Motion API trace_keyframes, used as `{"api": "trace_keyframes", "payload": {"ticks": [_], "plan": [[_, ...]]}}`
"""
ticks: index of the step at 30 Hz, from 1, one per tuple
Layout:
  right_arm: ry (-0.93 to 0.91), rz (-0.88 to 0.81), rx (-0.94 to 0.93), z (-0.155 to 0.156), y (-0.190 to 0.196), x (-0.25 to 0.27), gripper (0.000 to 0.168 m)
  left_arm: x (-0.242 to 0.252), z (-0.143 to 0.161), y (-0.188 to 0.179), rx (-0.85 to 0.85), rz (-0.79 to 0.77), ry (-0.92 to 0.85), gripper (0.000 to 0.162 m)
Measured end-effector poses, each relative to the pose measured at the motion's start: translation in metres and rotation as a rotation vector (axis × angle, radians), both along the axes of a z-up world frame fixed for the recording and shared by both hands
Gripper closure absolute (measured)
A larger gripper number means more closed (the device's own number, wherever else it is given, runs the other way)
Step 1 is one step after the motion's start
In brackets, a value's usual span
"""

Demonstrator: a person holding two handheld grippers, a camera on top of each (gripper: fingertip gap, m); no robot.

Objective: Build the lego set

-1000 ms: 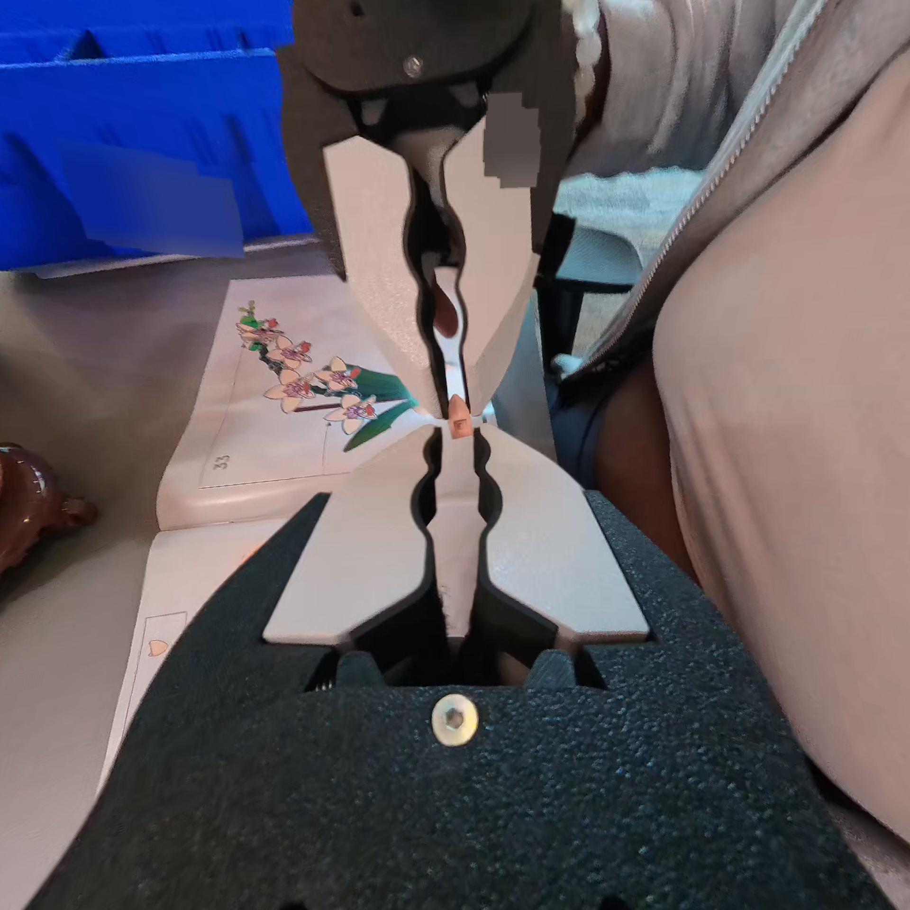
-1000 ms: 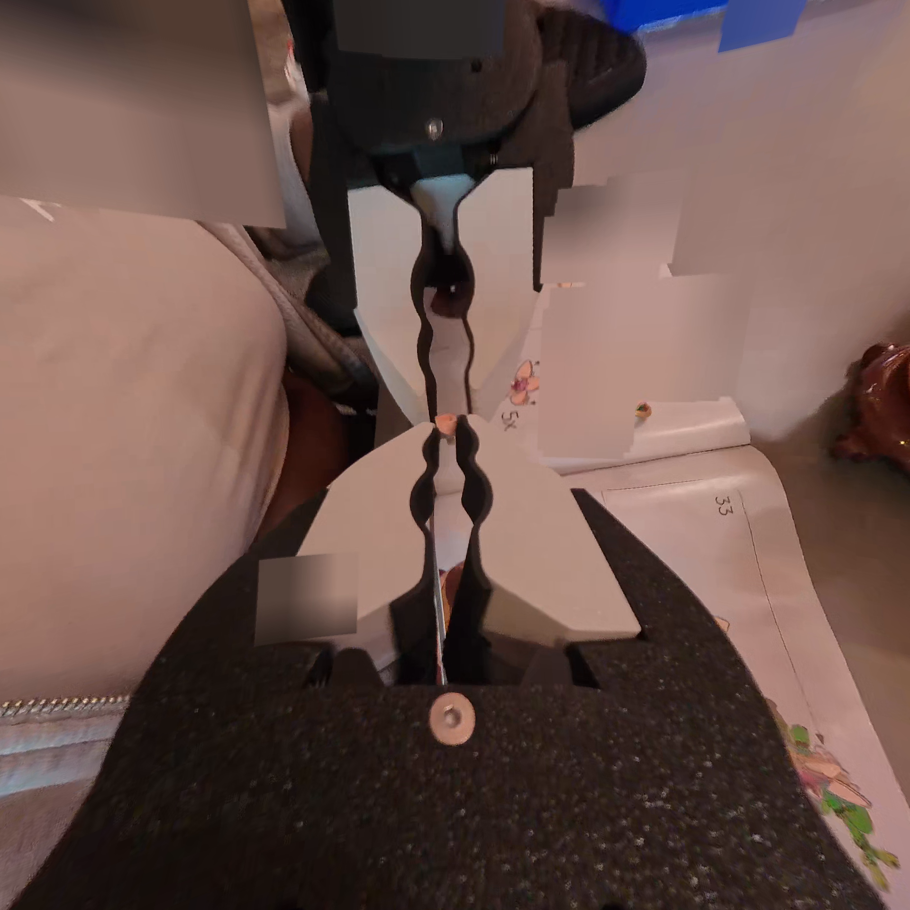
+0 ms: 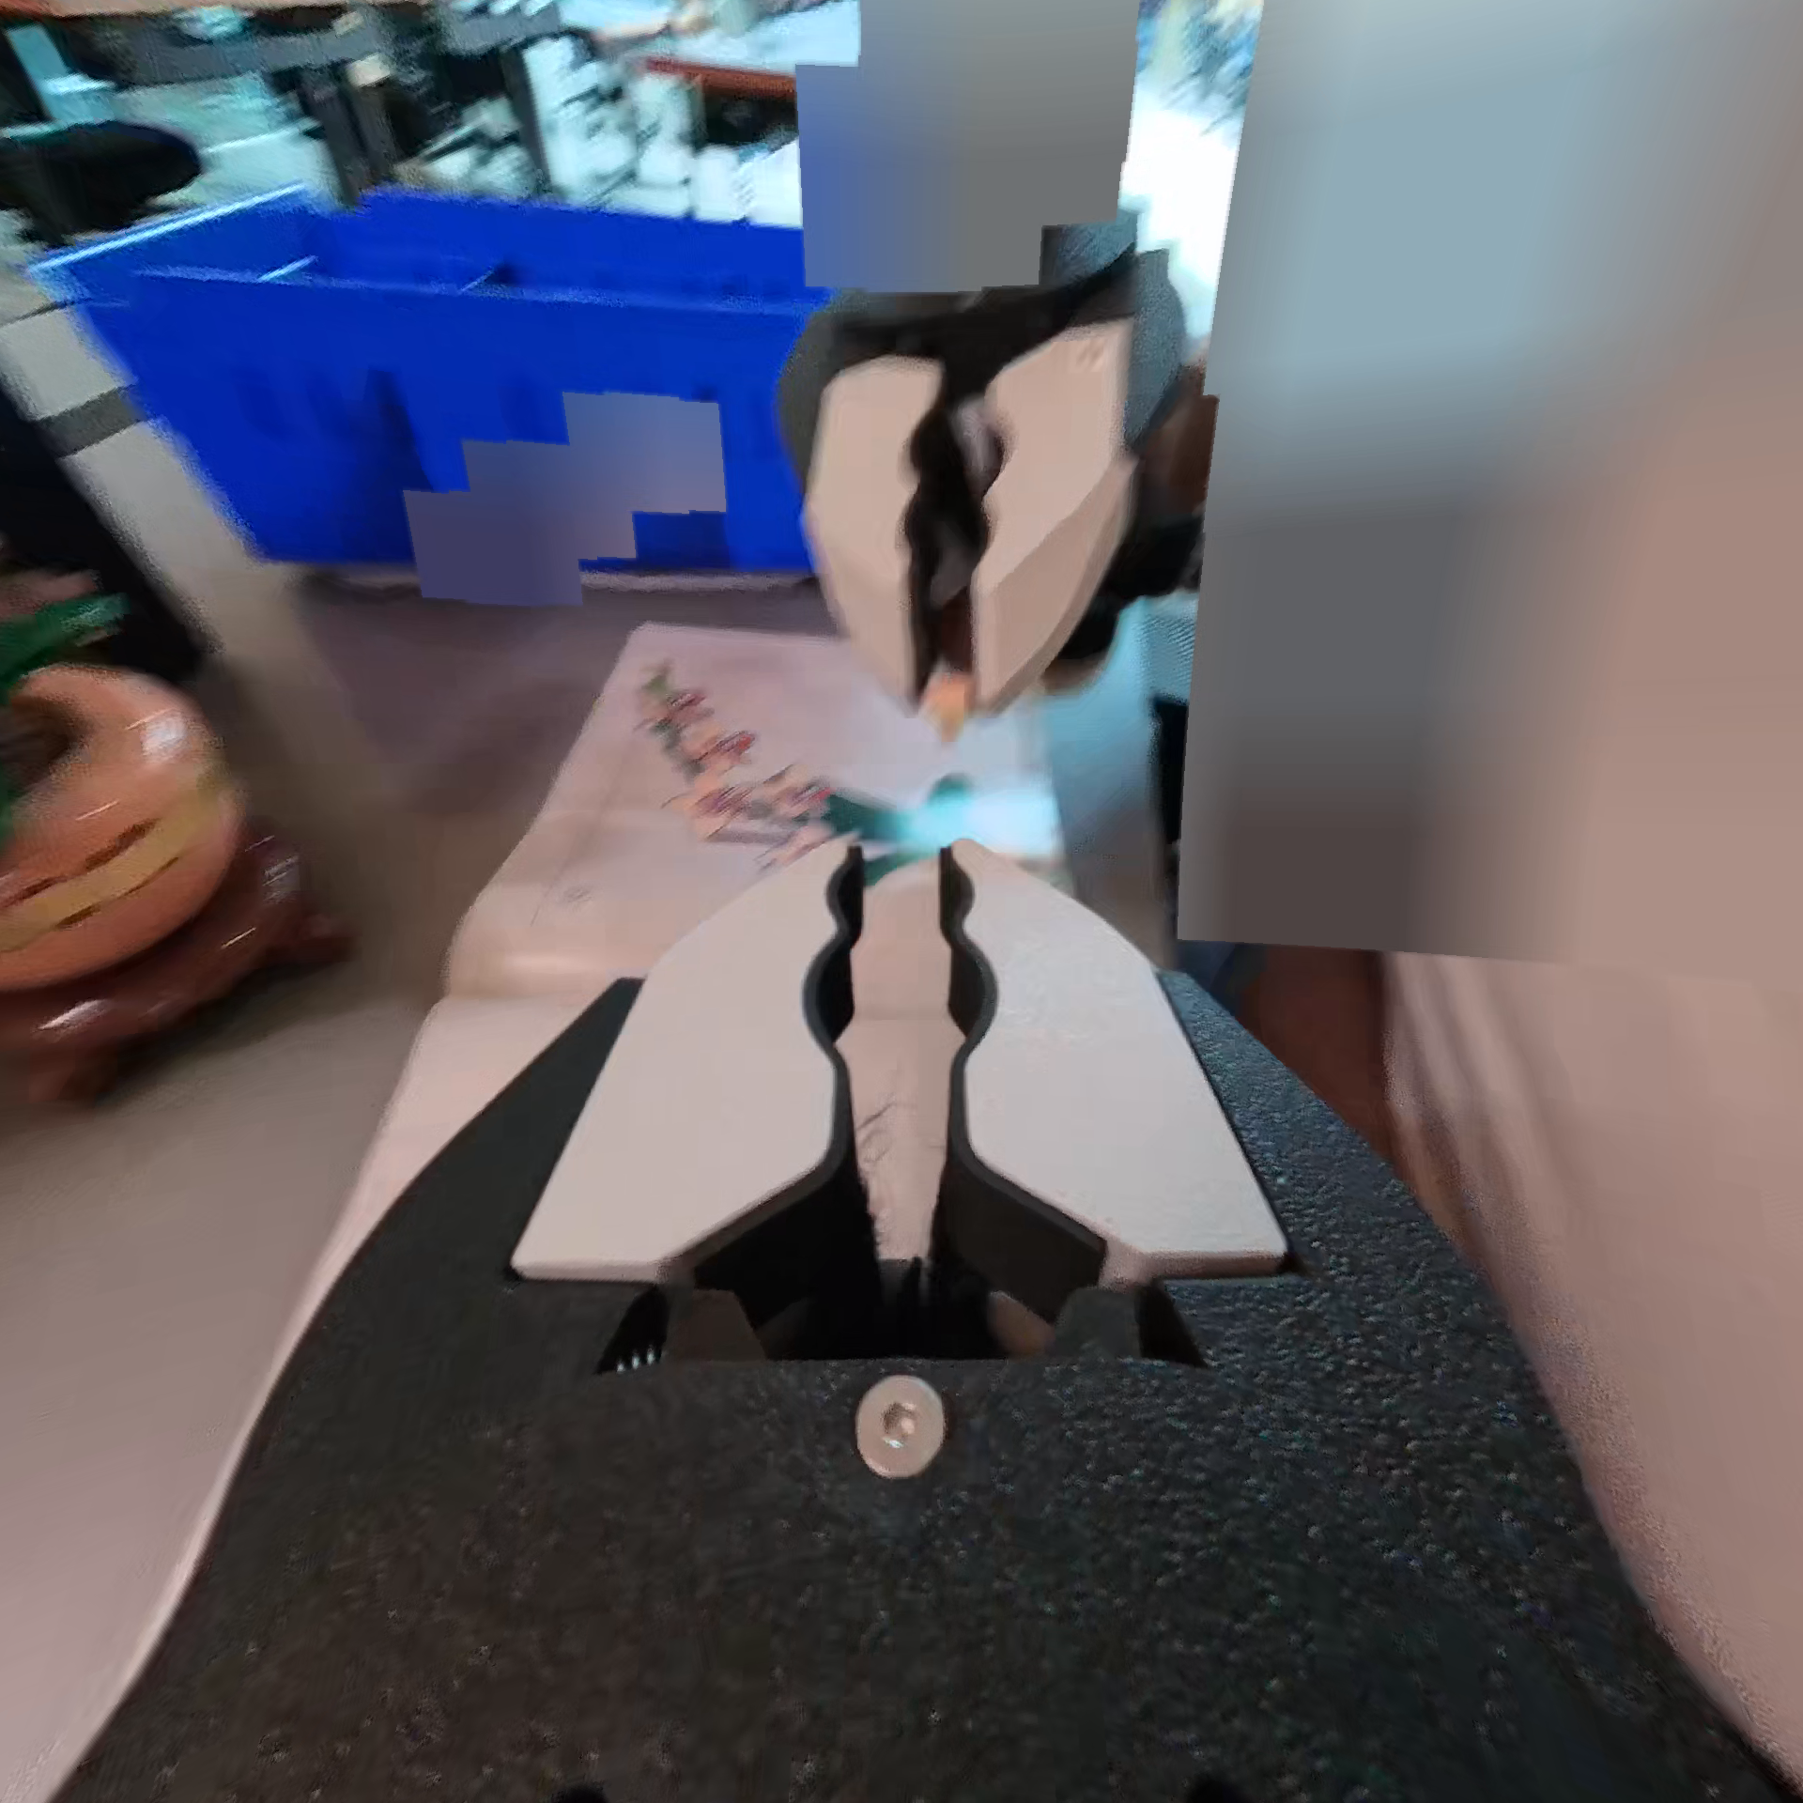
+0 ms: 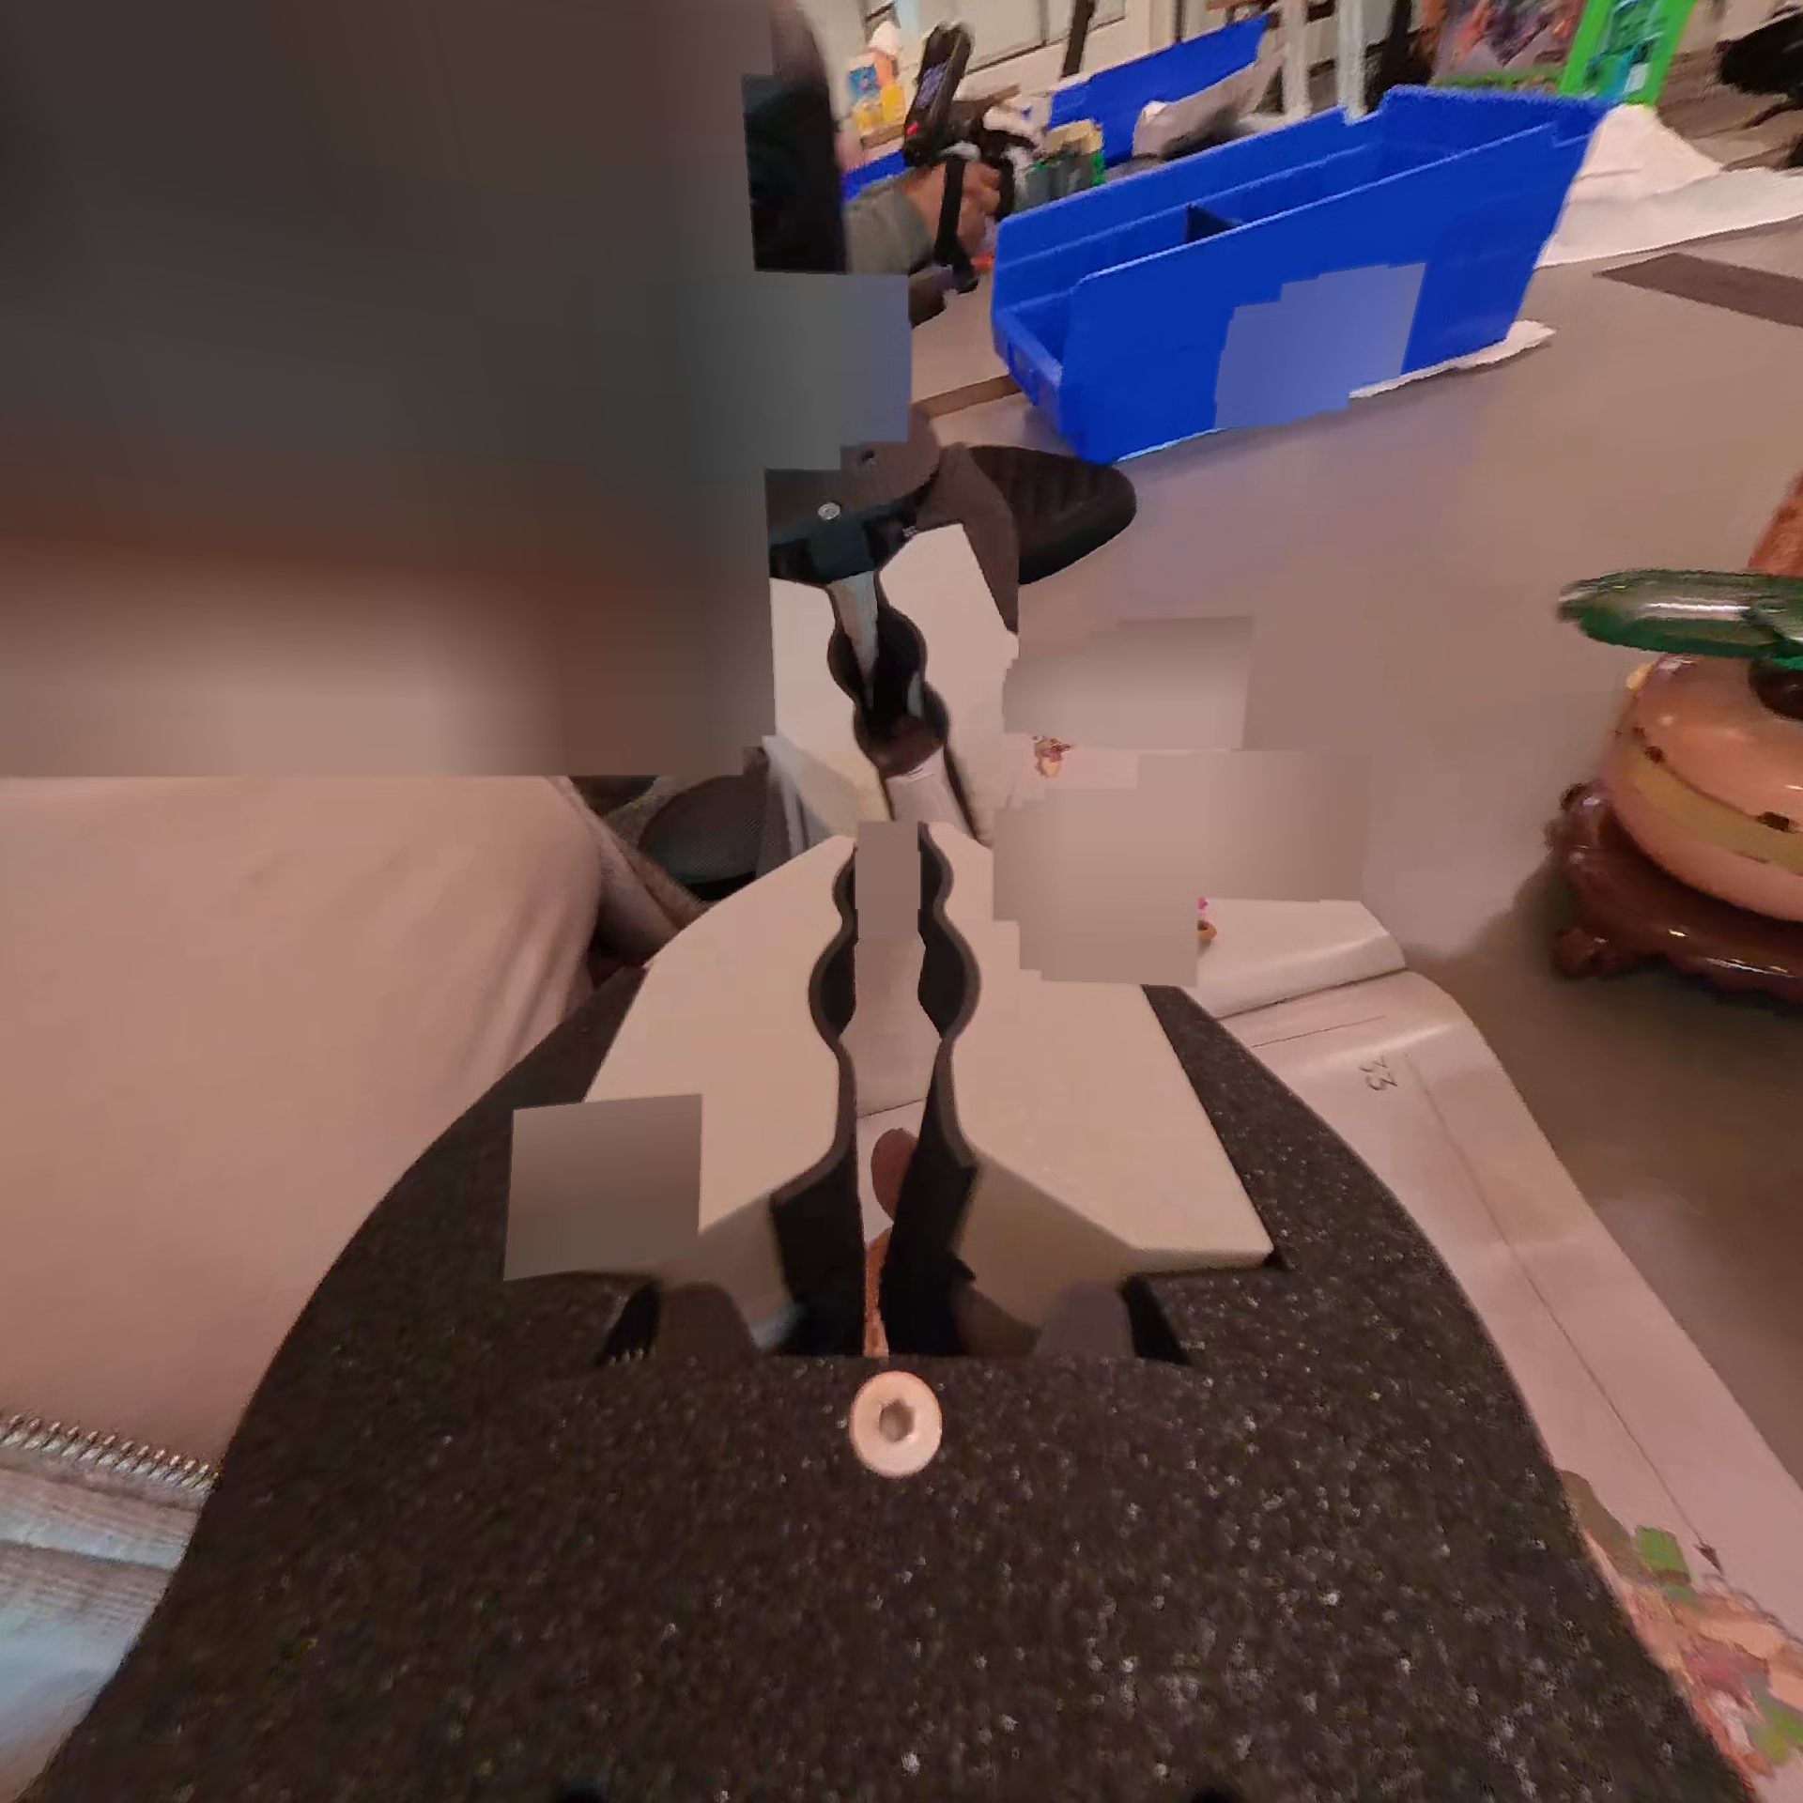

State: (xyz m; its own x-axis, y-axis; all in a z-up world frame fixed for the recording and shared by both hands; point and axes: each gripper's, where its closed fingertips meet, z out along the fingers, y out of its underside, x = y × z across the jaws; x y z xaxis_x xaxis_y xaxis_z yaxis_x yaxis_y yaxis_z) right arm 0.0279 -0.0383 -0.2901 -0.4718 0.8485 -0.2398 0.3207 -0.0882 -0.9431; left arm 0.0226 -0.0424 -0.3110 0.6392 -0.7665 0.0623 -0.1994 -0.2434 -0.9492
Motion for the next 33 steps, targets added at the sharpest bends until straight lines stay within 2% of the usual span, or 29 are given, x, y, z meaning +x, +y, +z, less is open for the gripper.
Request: {"api": "trace_keyframes", "payload": {"ticks": [1, 3, 5, 10, 17, 22, 26, 31, 33], "plan": [[0.007, -0.029, -0.011, 0.001, 0.006, 0.000, 0.161, -0.017, -0.007, 0.004, 0.003, 0.077, 0.078, 0.143], [0.012, -0.076, -0.036, 0.002, 0.018, 0.000, 0.161, -0.057, -0.027, 0.012, -0.011, 0.240, 0.256, 0.139], [0.011, -0.101, -0.059, 0.000, 0.024, -0.001, 0.161, -0.083, -0.046, 0.011, -0.076, 0.310, 0.358, 0.137], [-0.009, -0.086, -0.051, -0.008, 0.022, -0.009, 0.161, -0.081, -0.062, 0.019, -0.133, 0.272, 0.333, 0.140], [-0.025, -0.076, -0.020, -0.008, 0.027, -0.016, 0.161, -0.070, -0.080, 0.039, -0.224, 0.216, 0.386, 0.131], [-0.035, -0.080, -0.005, -0.011, 0.030, -0.016, 0.161, -0.059, -0.081, 0.040, -0.241, 0.145, 0.372, 0.148], [-0.111, -0.080, -0.073, -0.025, 0.036, -0.017, 0.161, -0.051, -0.077, 0.036, -0.095, 0.076, 0.462, 0.150], [-0.241, -0.064, -0.262, -0.045, 0.032, -0.020, 0.160, -0.033, -0.056, 0.028, 0.322, -0.007, 0.629, 0.150], [-0.253, -0.059, -0.298, -0.050, 0.028, -0.019, 0.160, -0.023, -0.047, 0.025, 0.431, -0.021, 0.616, 0.150]]}}
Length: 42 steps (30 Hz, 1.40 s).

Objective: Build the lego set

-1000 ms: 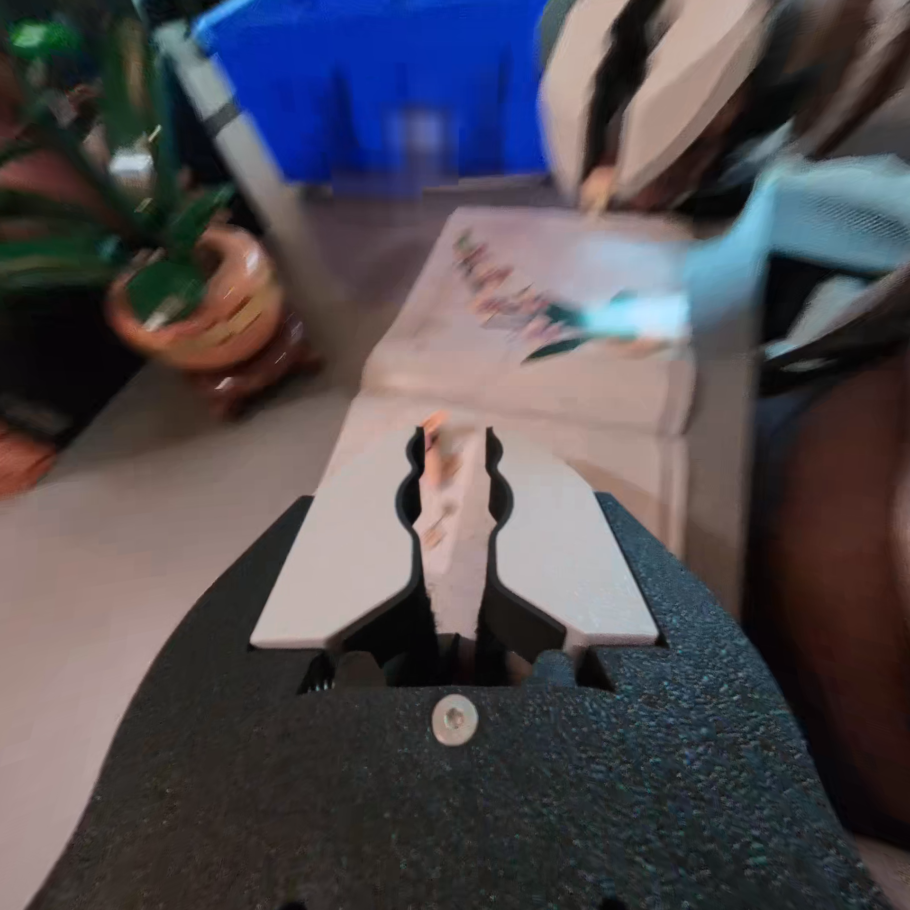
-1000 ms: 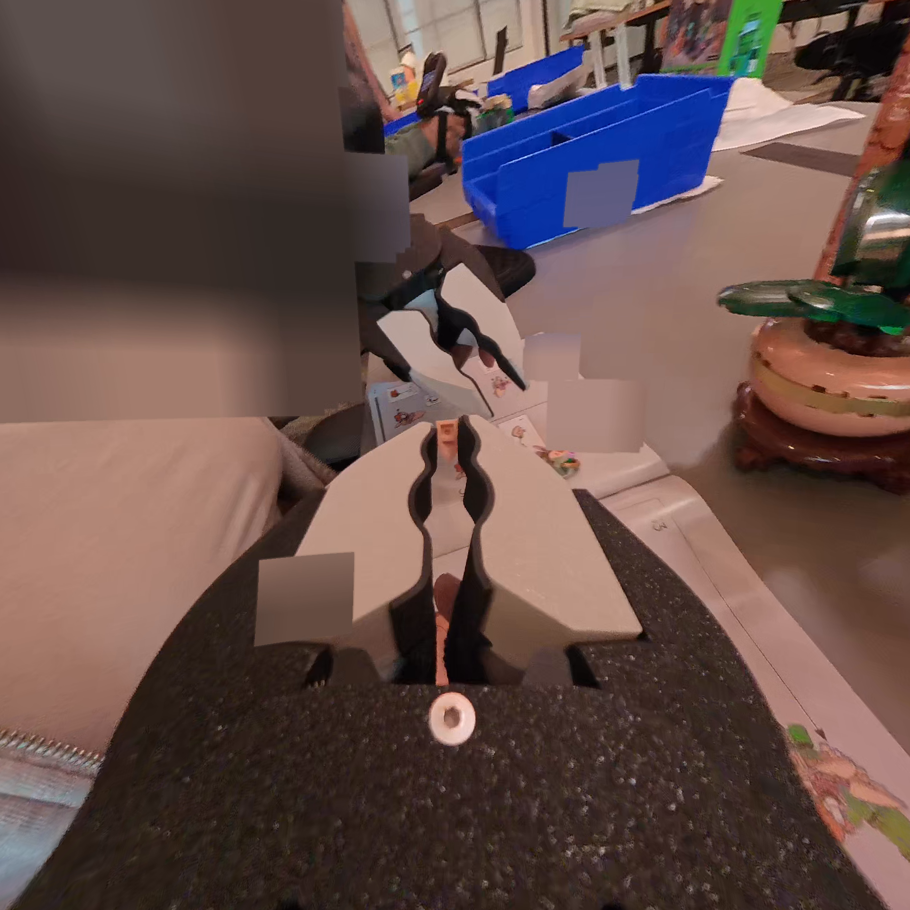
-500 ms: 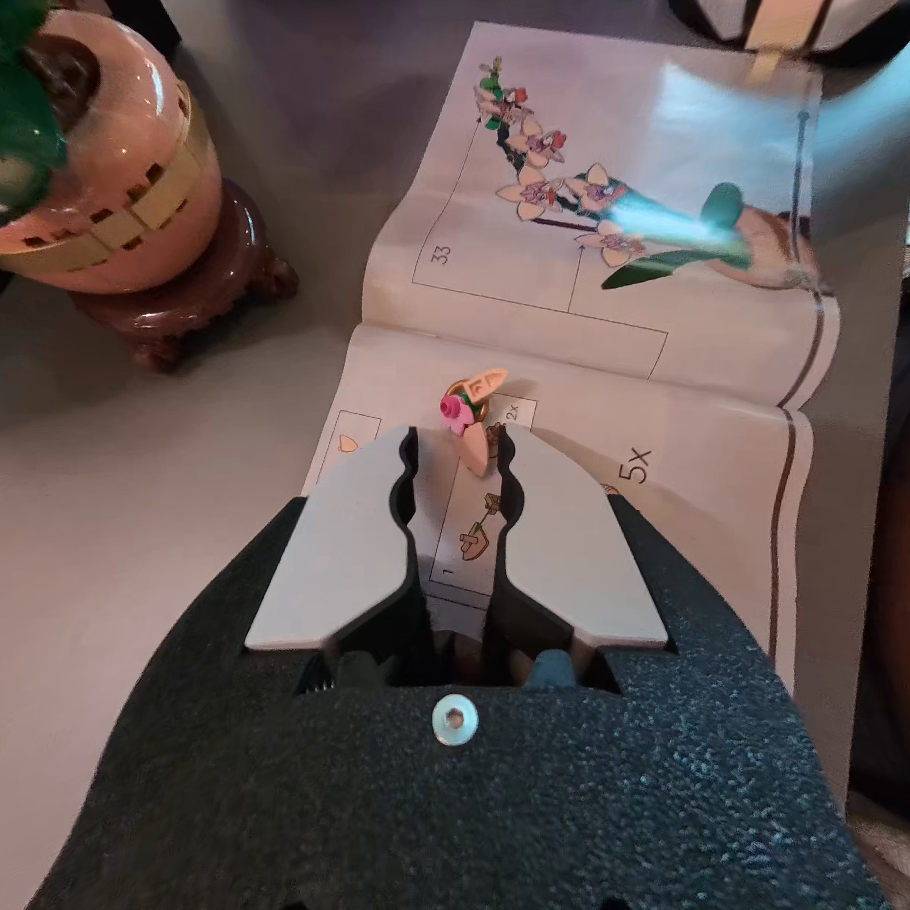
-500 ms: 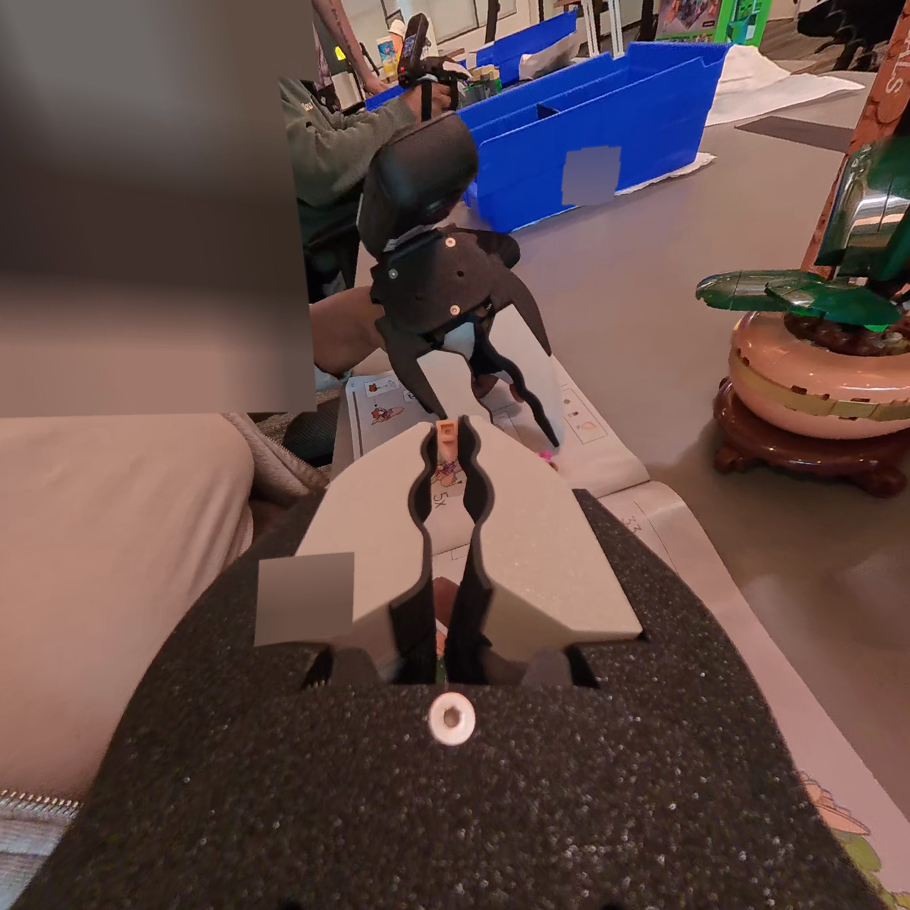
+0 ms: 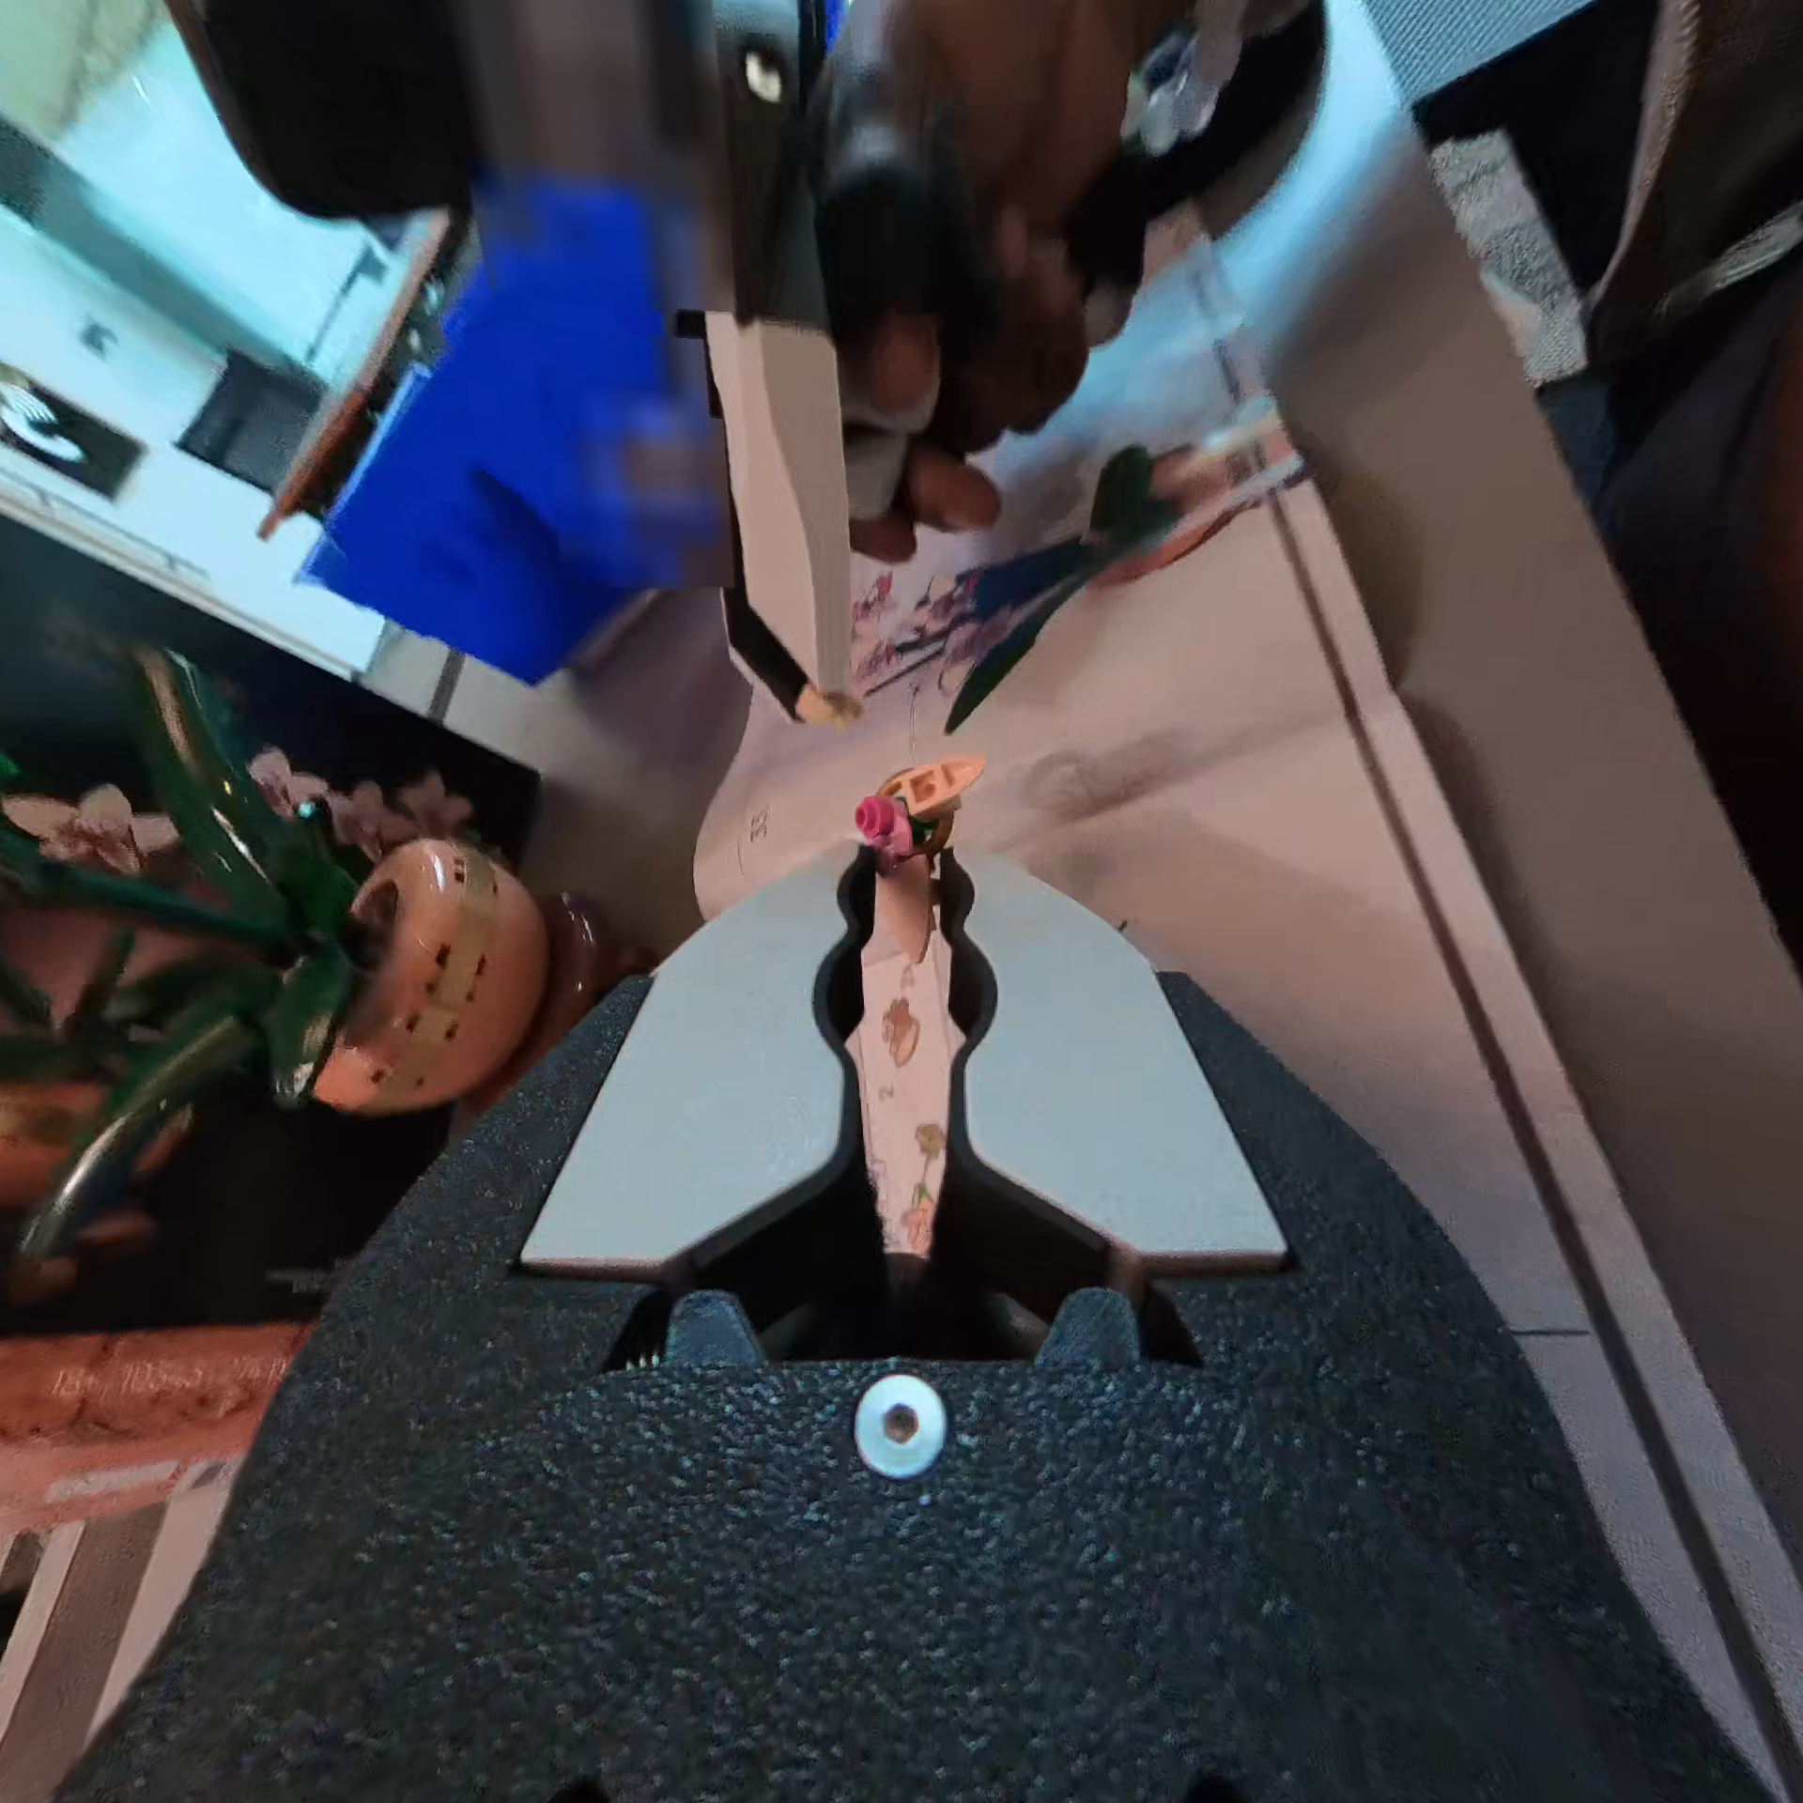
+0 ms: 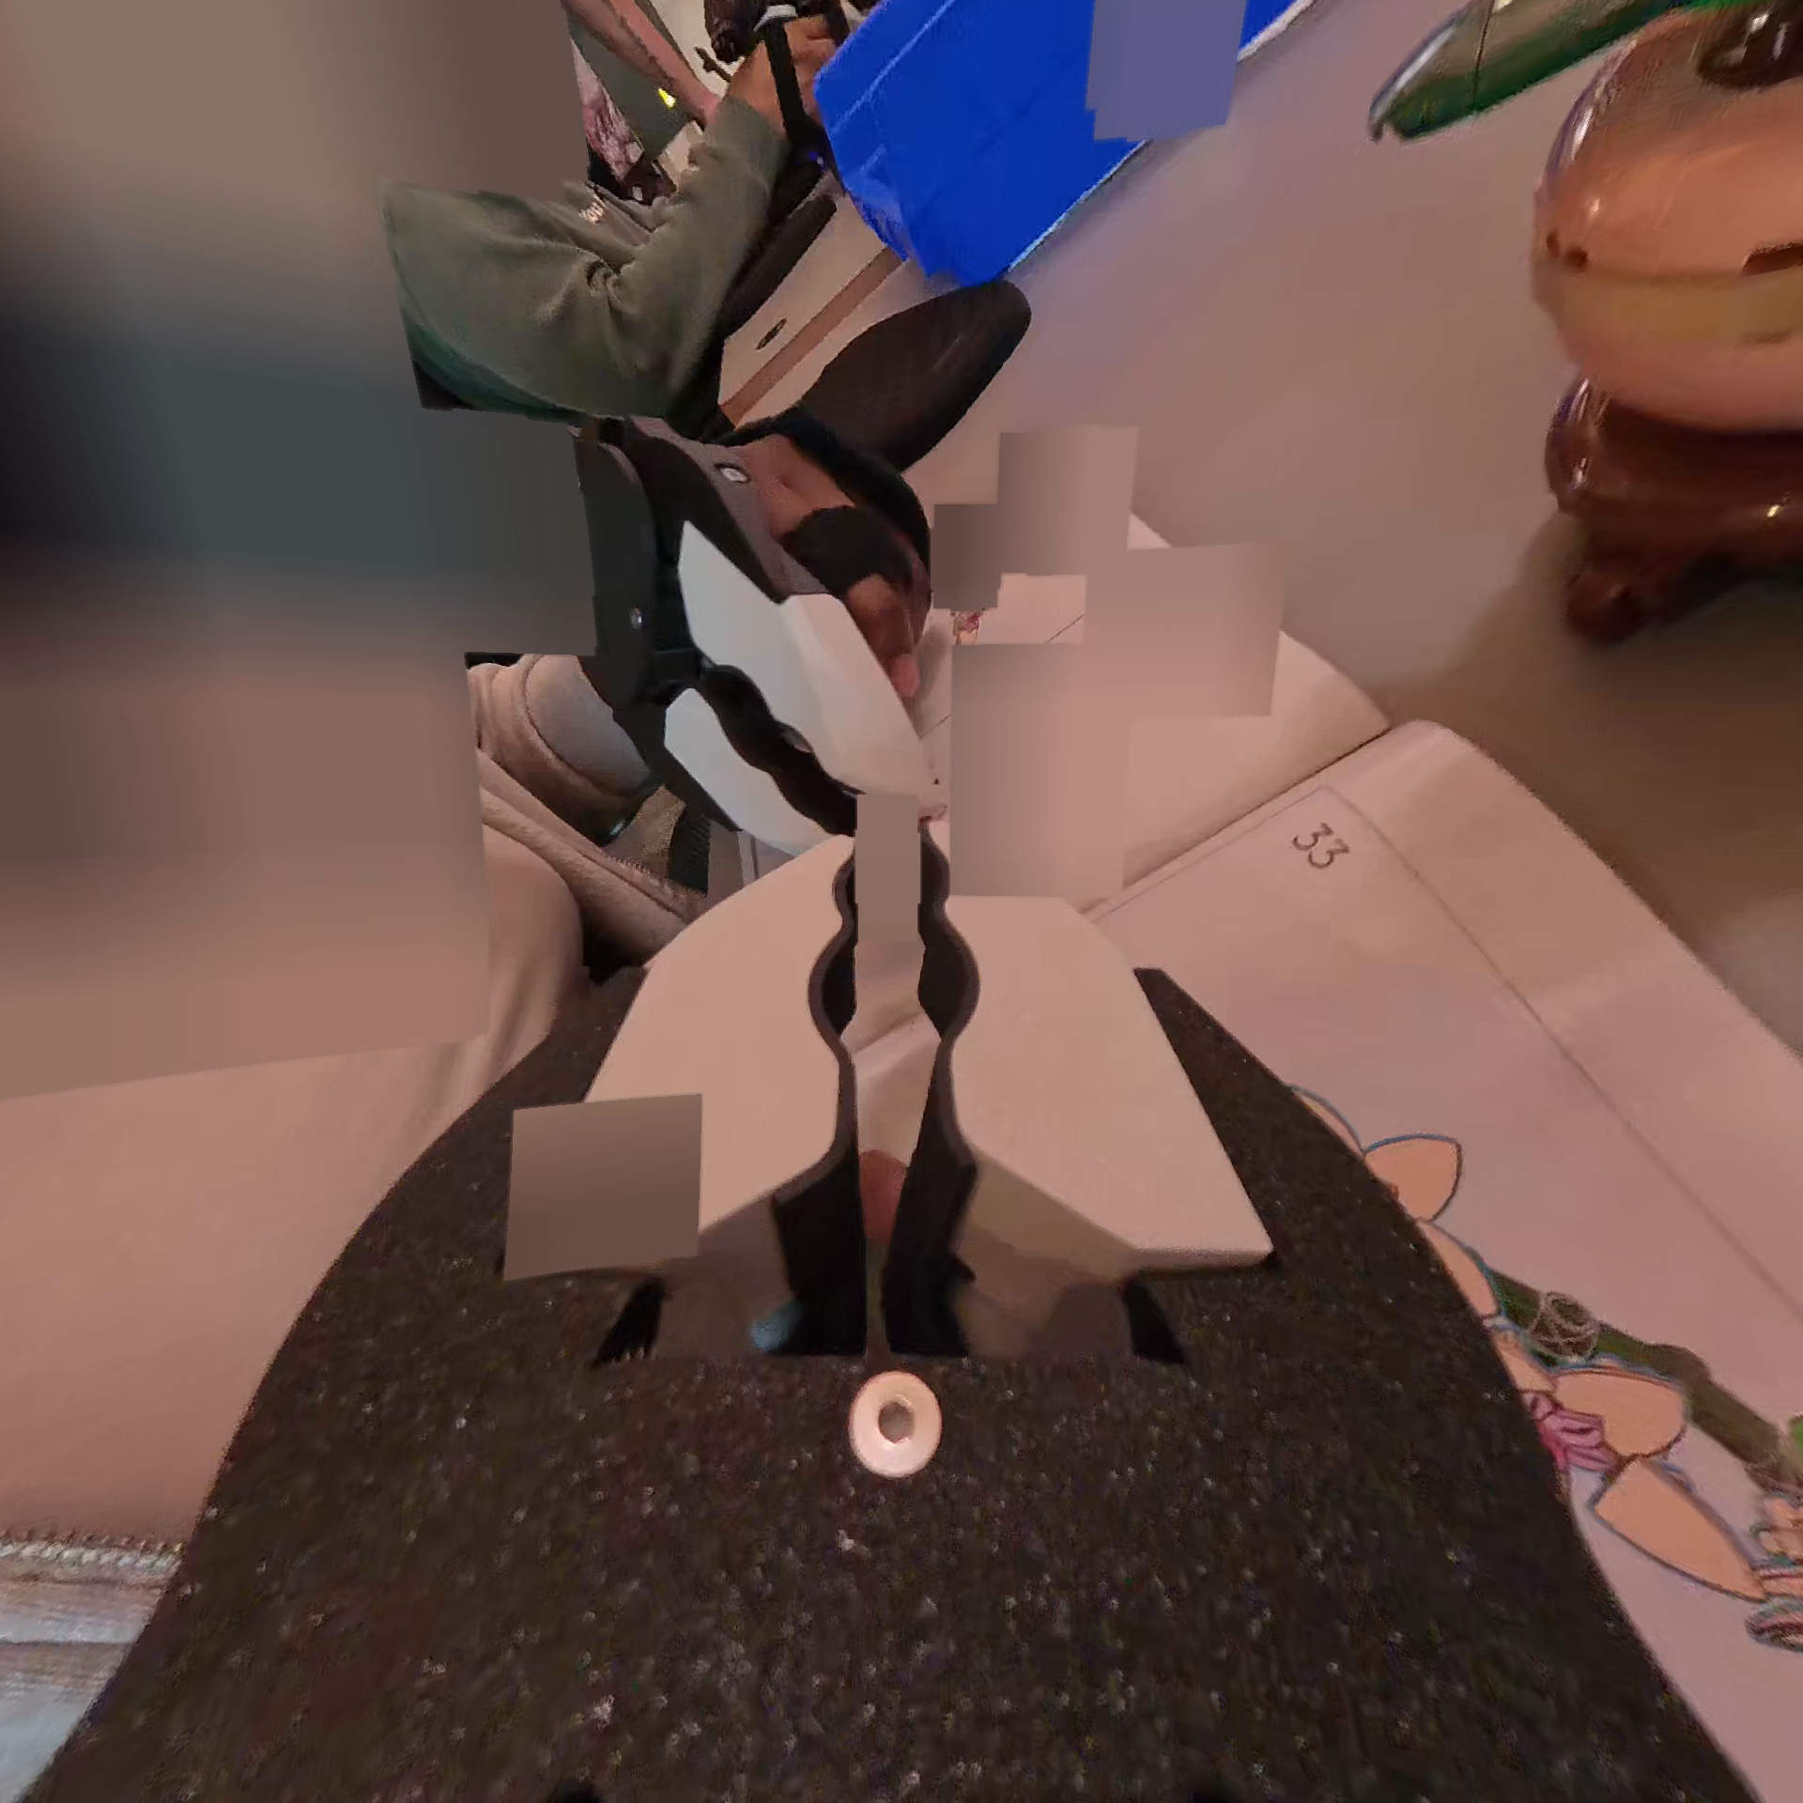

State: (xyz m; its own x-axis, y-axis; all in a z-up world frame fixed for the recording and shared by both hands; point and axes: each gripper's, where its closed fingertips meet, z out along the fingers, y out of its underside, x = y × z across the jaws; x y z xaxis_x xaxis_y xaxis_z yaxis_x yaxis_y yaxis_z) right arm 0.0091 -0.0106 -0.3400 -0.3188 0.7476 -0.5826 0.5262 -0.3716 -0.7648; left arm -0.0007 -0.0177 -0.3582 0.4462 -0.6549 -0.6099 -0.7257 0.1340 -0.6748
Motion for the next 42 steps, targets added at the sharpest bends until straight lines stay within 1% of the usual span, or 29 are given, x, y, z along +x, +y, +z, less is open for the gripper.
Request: {"api": "trace_keyframes", "payload": {"ticks": [3, 6, 9, 11, 14, 16, 21, 40, 41, 42], "plan": [[-0.013, -0.004, 0.026, -0.008, -0.002, 0.008, 0.161, 0.008, -0.004, 0.000, -0.005, -0.037, 0.000, 0.150], [-0.011, -0.036, 0.063, -0.012, 0.003, 0.018, 0.161, 0.013, -0.013, 0.005, -0.015, -0.072, 0.078, 0.150], [0.027, -0.090, 0.050, -0.010, 0.008, 0.023, 0.161, 0.025, -0.015, 0.009, -0.016, -0.131, 0.105, 0.150], [0.022, -0.104, 0.075, -0.012, 0.009, 0.026, 0.160, 0.028, -0.019, 0.012, -0.017, -0.147, 0.116, 0.150], [-0.071, -0.069, 0.199, -0.028, 0.007, 0.030, 0.160, 0.030, -0.023, 0.012, -0.005, -0.157, 0.132, 0.150], [-0.083, -0.038, 0.259, -0.032, 0.005, 0.029, 0.161, 0.032, -0.024, 0.011, 0.015, -0.172, 0.130, 0.150], [-0.102, 0.011, 0.332, -0.034, 0.007, 0.027, 0.161, 0.035, -0.024, 0.011, 0.042, -0.184, 0.128, 0.150], [-0.123, 0.114, 0.359, -0.044, 0.002, 0.029, 0.161, 0.036, -0.026, 0.010, 0.077, -0.214, 0.151, 0.151], [-0.123, 0.112, 0.353, -0.044, 0.002, 0.029, 0.157, 0.035, -0.026, 0.009, 0.078, -0.215, 0.153, 0.151], [-0.128, 0.109, 0.348, -0.045, 0.002, 0.029, 0.161, 0.035, -0.026, 0.009, 0.080, -0.217, 0.155, 0.151]]}}
